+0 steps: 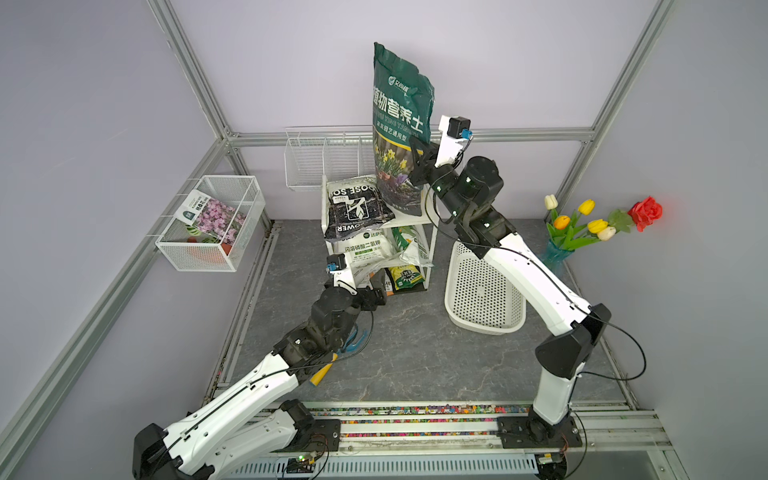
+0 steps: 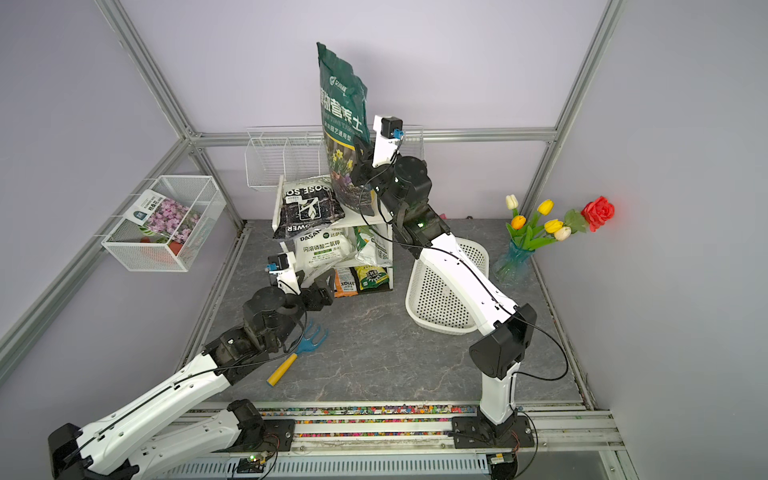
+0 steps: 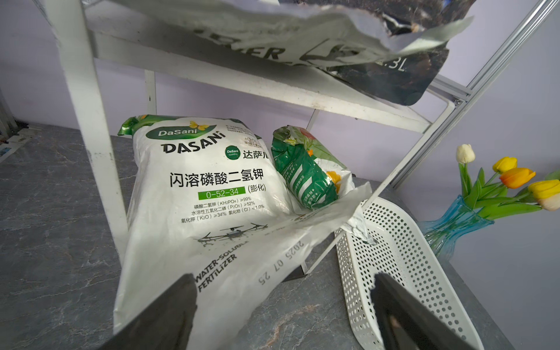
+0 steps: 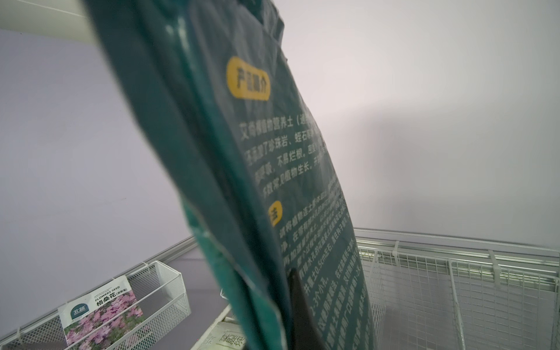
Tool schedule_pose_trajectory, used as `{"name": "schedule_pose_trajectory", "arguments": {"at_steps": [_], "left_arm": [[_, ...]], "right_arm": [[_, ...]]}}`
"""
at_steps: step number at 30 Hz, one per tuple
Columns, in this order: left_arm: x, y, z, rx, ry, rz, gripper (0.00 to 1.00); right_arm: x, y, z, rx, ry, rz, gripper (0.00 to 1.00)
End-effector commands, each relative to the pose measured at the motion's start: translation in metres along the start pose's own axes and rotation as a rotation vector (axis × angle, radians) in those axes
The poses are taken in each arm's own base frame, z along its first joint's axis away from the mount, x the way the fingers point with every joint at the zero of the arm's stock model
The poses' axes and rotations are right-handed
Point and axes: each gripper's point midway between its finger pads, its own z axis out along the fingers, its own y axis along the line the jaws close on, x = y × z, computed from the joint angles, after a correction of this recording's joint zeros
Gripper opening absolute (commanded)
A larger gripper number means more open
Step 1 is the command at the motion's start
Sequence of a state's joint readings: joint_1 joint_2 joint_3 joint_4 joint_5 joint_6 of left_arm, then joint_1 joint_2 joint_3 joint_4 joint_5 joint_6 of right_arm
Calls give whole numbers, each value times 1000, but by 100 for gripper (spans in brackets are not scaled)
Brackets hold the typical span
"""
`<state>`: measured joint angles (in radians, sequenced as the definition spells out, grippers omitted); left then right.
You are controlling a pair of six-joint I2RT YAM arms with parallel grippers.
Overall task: Take down the fertilizer bag from the shelf
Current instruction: Pick up the fertilizer bag from the shelf.
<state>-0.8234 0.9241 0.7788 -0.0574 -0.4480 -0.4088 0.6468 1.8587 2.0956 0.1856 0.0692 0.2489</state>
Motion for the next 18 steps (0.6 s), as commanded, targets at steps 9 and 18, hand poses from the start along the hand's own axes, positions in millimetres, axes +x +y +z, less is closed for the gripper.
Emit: {"name": "schedule_pose_trajectory", "arguments": {"at_steps": [9, 18], "left_arm": [[3, -13, 10, 43, 18, 9, 94], [13, -44, 19, 168, 109, 29, 93]], "right_arm": [[-170, 41, -86, -101, -309, -122, 0], [-197, 42, -145, -83, -262, -173, 0]]}}
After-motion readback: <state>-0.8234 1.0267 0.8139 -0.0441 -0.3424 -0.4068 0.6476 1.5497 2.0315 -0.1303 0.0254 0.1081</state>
